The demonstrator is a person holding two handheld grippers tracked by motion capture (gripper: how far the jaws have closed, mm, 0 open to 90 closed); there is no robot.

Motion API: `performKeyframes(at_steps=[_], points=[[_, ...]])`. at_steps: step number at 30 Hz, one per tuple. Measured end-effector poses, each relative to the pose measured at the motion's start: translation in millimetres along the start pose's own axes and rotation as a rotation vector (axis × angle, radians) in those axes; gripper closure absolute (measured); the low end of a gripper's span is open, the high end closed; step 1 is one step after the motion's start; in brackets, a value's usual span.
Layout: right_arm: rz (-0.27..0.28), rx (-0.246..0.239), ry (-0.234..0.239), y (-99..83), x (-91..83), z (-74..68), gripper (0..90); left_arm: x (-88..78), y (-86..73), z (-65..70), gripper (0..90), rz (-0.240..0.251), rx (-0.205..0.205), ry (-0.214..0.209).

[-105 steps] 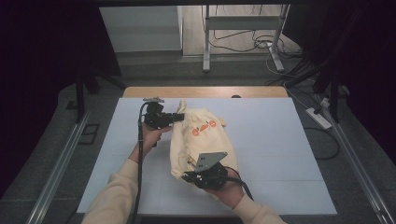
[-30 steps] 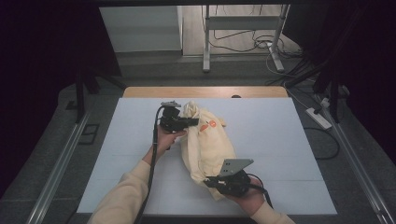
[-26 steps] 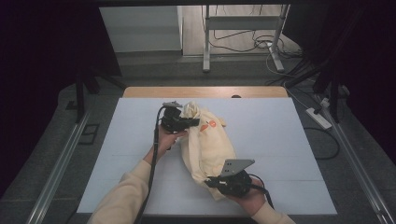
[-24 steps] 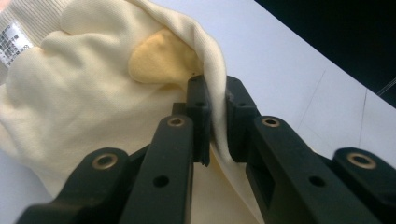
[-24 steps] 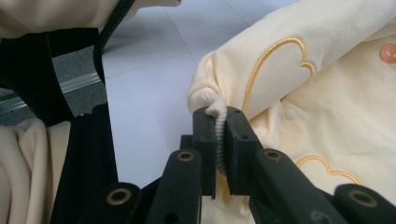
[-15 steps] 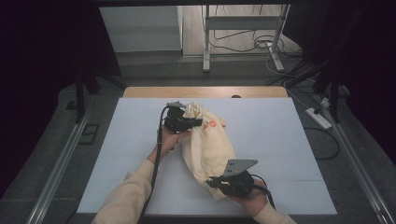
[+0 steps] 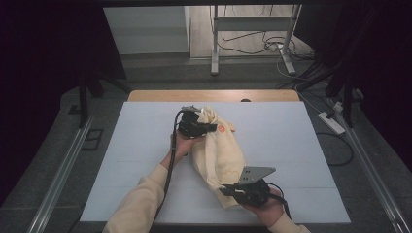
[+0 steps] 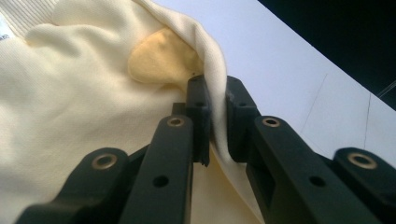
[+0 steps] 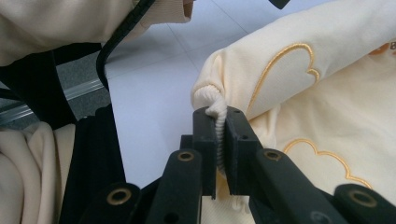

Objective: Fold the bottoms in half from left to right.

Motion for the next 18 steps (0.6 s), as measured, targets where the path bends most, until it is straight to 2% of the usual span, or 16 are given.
performKeyframes(at_steps=[9, 18], points=[[0.007, 0.010, -0.008, -1.9, -6.5, 1.8, 83.9, 12.9, 2.6, 5.4, 82.0, -0.017, 0.009, 0.000], [0.001, 0.031, -0.016, -8.1, -9.4, 7.3, 83.9, 26.7, -2.9, 1.5, 81.8, -0.045, -0.014, 0.006]])
Point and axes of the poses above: each handheld gripper's, and its own axes: x roughly forward along the jaws, y roughly out of its top, z roughly to its right, the point moved 9 cm from there along x, roughly forward along the jaws, and after that the axes turned 3 degrees about -y, right-handed, at the moved point
